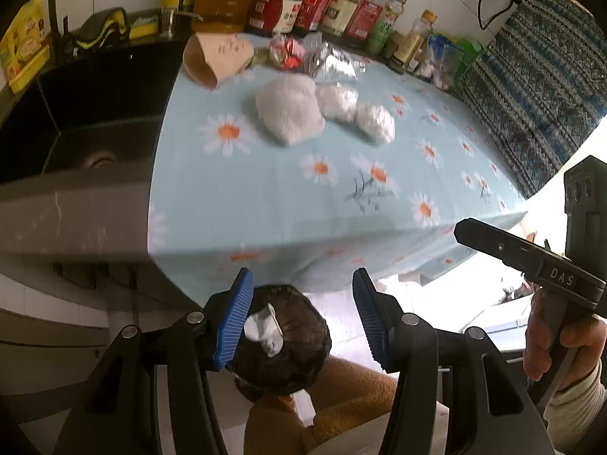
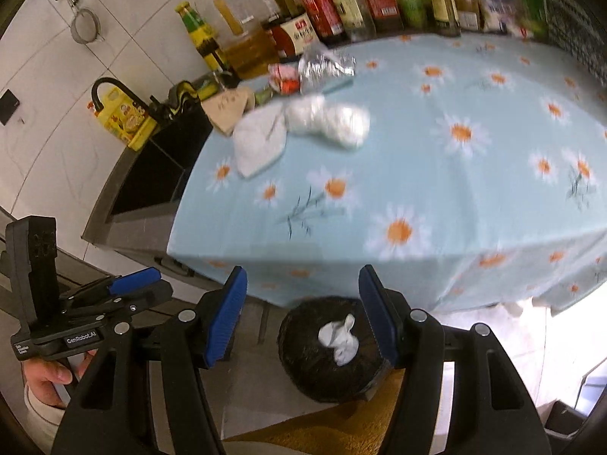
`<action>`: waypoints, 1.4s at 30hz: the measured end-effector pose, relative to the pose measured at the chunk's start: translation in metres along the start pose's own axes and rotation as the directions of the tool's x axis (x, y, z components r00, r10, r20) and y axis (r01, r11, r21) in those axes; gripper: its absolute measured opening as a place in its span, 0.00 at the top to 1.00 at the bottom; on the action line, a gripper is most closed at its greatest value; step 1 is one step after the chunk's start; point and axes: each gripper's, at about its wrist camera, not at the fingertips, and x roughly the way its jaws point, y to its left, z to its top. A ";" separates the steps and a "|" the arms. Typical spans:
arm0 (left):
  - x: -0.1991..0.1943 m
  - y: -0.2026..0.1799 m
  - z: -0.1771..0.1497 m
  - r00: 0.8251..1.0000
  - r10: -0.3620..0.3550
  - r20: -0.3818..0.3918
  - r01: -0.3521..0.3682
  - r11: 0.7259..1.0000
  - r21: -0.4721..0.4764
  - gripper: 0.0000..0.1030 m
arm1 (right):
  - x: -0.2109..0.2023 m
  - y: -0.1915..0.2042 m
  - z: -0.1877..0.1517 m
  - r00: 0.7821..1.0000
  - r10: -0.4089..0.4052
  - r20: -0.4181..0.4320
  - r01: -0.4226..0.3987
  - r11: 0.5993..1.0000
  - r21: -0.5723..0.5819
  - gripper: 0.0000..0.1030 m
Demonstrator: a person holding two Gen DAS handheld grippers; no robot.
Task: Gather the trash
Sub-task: 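Raise both open tools from the bin back over the counter, then grasp the second grey knit cloth with the left tool while the right tool grasps the clear plastic bag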
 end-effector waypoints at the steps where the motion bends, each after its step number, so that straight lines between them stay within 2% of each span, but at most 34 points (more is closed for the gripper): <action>1: 0.000 -0.001 0.007 1.000 0.005 0.009 -0.005 1.000 -0.003 0.49 | -0.001 -0.001 0.003 1.000 0.001 0.004 -0.001 1.000 -0.006 0.40; 12: 0.011 -0.008 0.059 0.998 0.043 0.046 -0.040 0.997 -0.064 0.49 | 0.012 -0.022 0.070 0.999 0.032 0.000 -0.032 0.996 -0.085 0.38; 13: 0.014 -0.010 0.065 0.998 0.054 0.045 -0.051 0.997 -0.066 0.38 | 0.016 -0.025 0.076 0.999 0.034 -0.007 -0.035 0.995 -0.093 0.38; 15: 0.017 -0.010 0.072 0.996 0.071 0.053 -0.067 0.995 -0.077 0.29 | 0.023 -0.029 0.086 0.999 0.042 -0.019 -0.044 0.994 -0.105 0.36; 17: 0.024 -0.010 0.080 0.996 0.074 0.047 -0.070 0.993 -0.095 0.29 | 0.029 -0.034 0.095 0.998 0.051 -0.034 -0.055 0.992 -0.113 0.33; 28: 0.068 -0.006 0.120 0.992 0.125 -0.025 -0.128 0.978 -0.166 0.29 | 0.077 -0.057 0.133 0.985 0.112 -0.132 -0.132 0.979 -0.154 0.32; 33: 0.087 -0.001 0.135 0.987 0.148 -0.056 -0.156 0.969 -0.191 0.29 | 0.097 -0.061 0.143 0.973 0.141 -0.182 -0.172 0.971 -0.165 0.32; 42: 0.110 0.006 0.150 0.978 0.183 -0.104 -0.202 0.956 -0.213 0.29 | 0.115 -0.057 0.154 0.965 0.153 -0.214 -0.202 0.952 -0.228 0.32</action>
